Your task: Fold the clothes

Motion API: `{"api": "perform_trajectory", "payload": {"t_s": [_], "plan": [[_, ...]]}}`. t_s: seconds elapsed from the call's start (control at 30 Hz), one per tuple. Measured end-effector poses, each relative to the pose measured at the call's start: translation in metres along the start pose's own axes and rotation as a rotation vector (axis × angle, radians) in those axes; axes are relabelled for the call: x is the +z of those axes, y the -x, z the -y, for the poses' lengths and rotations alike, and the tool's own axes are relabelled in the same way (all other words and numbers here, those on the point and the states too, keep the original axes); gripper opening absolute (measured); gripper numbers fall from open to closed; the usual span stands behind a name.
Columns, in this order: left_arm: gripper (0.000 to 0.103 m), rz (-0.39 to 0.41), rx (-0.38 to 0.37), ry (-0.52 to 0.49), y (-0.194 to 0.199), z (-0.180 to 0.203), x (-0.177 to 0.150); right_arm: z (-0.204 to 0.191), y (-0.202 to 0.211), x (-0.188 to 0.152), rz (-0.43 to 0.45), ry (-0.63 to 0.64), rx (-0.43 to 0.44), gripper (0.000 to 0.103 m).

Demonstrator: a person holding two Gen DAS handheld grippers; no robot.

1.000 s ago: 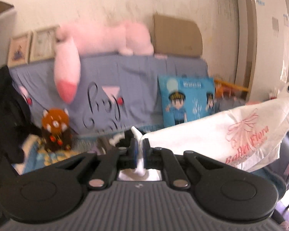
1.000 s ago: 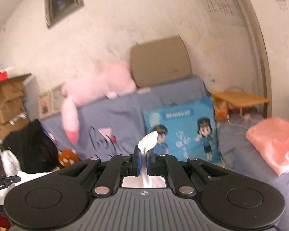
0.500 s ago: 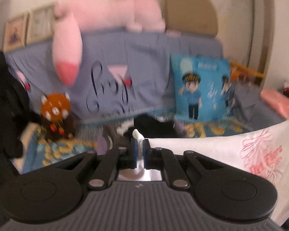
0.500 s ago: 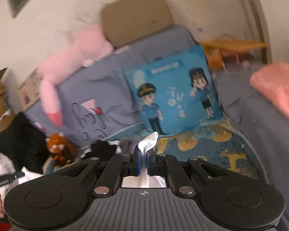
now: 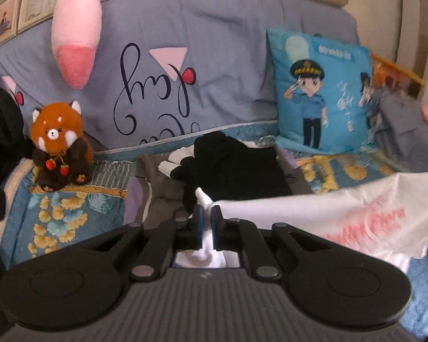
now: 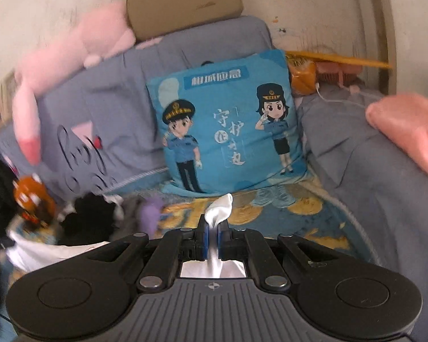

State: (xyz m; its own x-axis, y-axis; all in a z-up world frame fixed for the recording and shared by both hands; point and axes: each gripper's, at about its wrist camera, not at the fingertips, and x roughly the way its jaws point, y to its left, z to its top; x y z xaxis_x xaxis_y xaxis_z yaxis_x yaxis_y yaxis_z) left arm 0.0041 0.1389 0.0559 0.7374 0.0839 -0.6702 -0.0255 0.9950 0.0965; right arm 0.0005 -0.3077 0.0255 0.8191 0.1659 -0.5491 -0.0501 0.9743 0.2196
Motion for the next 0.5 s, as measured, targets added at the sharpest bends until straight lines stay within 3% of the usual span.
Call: {"api": "perform_trajectory", "payload": {"t_s": [0.27, 0.5], "plan": [[0.006, -0.022, 0.087, -0.147, -0.054, 0.035, 0.016, -0.004, -0.063, 0.014, -0.032, 0.085, -0.127, 0.006], [0.006, -0.027, 0.102, -0.192, -0.079, 0.046, 0.017, 0.000, -0.098, 0.019, -0.060, 0.107, -0.171, 0.006]]}}
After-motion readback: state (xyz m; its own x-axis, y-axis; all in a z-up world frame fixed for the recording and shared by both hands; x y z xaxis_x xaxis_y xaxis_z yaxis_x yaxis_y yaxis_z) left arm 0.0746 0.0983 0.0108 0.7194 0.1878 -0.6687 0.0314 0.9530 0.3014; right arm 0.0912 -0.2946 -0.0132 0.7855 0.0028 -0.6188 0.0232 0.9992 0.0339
